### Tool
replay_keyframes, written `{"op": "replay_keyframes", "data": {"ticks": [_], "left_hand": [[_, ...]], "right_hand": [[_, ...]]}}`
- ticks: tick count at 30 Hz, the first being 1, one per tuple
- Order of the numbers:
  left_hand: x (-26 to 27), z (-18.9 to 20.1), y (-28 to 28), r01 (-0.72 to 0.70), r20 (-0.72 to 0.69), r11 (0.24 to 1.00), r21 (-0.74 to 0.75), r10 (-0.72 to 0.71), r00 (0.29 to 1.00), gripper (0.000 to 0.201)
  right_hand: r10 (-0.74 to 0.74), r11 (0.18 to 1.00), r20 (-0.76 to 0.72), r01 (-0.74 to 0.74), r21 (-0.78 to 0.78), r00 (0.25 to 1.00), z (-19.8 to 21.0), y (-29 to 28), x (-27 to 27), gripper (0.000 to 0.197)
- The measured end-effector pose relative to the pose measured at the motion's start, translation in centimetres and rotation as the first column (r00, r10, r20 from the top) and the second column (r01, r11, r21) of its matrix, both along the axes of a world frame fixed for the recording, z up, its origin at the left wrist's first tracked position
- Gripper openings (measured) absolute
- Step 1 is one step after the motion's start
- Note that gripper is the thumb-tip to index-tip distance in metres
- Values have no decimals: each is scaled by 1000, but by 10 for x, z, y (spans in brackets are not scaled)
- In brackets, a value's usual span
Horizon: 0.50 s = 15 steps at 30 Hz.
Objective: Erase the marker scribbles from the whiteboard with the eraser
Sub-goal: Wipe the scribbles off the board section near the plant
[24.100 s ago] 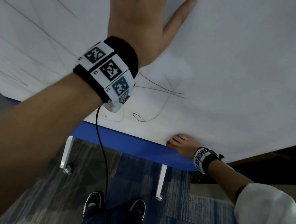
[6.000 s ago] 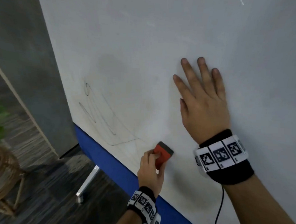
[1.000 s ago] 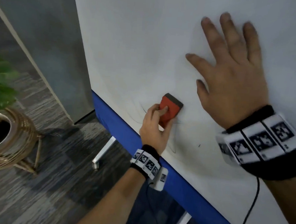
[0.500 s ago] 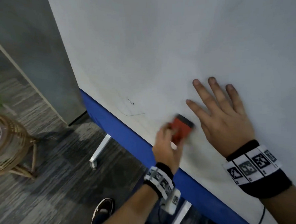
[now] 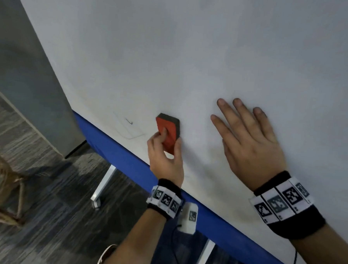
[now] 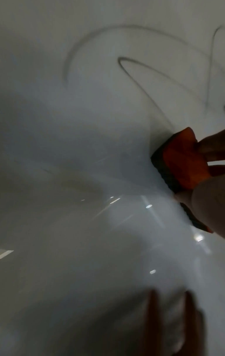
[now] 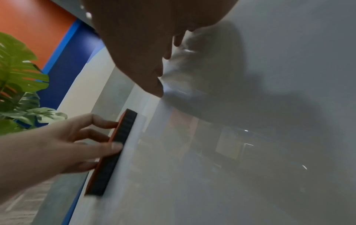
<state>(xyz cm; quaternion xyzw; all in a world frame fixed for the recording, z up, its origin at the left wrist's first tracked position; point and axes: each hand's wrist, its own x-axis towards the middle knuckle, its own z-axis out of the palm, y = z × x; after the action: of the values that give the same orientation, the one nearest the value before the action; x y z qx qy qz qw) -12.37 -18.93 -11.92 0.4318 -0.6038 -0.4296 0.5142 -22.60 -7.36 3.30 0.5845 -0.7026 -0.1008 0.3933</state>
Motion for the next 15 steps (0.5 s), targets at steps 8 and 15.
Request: {"op": "replay_keyframes", "data": {"ticks": [8,15], "left_hand": [[17,10,-4,193,194,962,-194,-155,969,34],[11,178,-109,108,85,687,-719,-67,994,31]], "right_hand": [[11,998,74,-15,53,997,8,3,-2,73],[167,980,136,-150,-128,976,15,-7,-1,32]]}}
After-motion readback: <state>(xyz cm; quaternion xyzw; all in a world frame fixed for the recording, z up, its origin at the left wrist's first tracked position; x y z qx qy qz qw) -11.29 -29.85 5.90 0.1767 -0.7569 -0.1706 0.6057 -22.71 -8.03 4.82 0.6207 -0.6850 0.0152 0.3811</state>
